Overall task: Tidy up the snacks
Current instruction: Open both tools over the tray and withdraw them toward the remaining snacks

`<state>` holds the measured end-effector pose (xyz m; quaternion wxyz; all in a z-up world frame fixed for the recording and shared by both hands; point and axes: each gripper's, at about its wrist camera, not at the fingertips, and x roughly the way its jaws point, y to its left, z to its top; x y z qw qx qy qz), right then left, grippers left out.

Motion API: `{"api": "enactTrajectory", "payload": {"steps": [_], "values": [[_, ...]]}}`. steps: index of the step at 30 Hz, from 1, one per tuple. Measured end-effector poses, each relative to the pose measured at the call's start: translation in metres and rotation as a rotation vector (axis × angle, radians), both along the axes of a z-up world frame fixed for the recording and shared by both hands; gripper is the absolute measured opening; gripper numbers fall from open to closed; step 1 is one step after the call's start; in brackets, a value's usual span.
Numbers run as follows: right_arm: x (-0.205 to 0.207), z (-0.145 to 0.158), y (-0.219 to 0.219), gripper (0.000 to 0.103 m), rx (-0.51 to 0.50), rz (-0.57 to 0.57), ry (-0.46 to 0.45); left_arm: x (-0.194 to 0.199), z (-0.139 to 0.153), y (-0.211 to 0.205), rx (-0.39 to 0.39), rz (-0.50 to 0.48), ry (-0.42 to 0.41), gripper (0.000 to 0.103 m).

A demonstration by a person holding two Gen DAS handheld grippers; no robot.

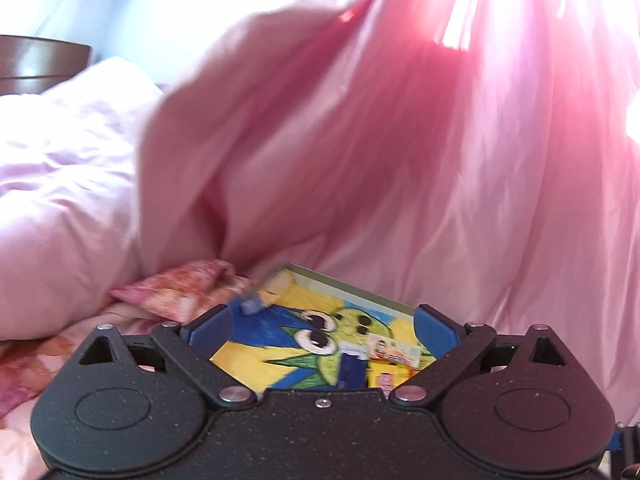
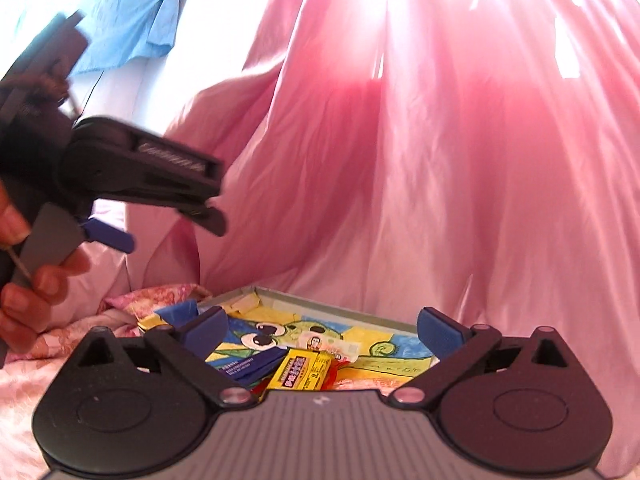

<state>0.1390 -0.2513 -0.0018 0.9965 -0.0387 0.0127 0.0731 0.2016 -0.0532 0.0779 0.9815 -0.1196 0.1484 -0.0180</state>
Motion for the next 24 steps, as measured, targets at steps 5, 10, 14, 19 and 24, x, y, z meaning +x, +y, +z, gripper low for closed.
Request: {"api": "enactTrajectory", "payload": {"steps": [5, 10, 14, 19, 24], "values": [[-0.032, 0.002, 0.005, 0.103, 0.033, -0.039, -0.018, -0.036, -0.003, 0.025, 0.000, 0.055, -0.022, 0.098], [-0.064, -0.006, 0.009, 0.103, 0.037, -0.072, -0.003, -0.067, -0.018, 0.051, 0.010, 0.081, 0.025, 0.099], [-0.081, -0.012, 0.014, 0.103, 0.037, -0.087, 0.031, -0.092, -0.032, 0.075, 0.007, 0.107, 0.075, 0.099], [-0.098, -0.020, 0.019, 0.103, 0.057, -0.101, 0.083, -0.113, -0.055, 0.096, -0.004, 0.139, 0.160, 0.099], [-0.114, -0.030, 0.027, 0.103, 0.056, -0.097, 0.162, -0.128, -0.074, 0.103, 0.005, 0.134, 0.236, 0.099]]}}
